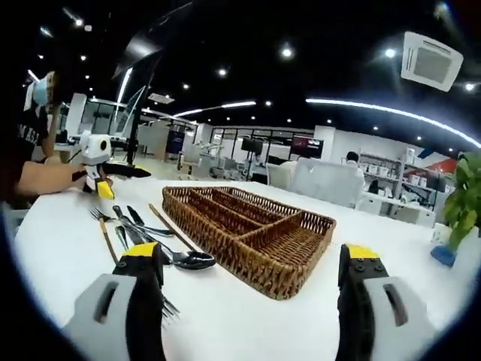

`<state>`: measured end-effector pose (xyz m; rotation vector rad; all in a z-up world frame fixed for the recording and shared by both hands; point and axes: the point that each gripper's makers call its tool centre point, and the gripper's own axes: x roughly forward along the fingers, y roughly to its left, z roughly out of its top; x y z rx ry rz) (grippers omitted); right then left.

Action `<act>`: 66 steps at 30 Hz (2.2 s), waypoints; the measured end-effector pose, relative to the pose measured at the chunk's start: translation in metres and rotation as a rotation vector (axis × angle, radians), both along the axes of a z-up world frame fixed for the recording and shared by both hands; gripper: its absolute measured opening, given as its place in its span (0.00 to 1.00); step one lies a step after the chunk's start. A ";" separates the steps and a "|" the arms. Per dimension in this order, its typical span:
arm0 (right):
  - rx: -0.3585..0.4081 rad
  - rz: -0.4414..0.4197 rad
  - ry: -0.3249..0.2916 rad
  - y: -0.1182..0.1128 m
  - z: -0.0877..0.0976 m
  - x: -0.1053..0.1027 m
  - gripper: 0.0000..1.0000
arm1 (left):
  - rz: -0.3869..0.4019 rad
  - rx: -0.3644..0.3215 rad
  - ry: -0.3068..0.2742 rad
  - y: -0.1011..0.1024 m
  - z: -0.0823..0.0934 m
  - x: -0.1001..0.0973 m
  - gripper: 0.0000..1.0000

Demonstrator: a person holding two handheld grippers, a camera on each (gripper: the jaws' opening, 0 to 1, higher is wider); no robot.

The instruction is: Arrange the knives, forks, and spoons in their matching storage slots by inserting each utensil handle-first until every utensil is classified and aligned in the correct compartment

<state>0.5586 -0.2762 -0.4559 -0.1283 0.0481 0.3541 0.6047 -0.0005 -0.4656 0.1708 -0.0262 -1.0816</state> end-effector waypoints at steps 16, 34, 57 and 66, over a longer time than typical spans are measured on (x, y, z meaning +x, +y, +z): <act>-0.058 0.000 0.021 -0.005 -0.013 -0.003 1.00 | 0.008 0.010 0.032 -0.002 -0.008 0.000 1.00; 0.032 0.022 -0.014 -0.007 0.001 -0.007 1.00 | -0.105 0.153 0.073 -0.044 -0.012 -0.016 1.00; 0.030 0.012 -0.038 -0.014 0.001 -0.004 1.00 | -0.215 0.207 0.093 -0.118 0.002 -0.012 0.92; 0.012 0.028 -0.026 -0.009 -0.002 -0.004 1.00 | -0.235 0.340 0.061 -0.141 -0.030 -0.014 0.89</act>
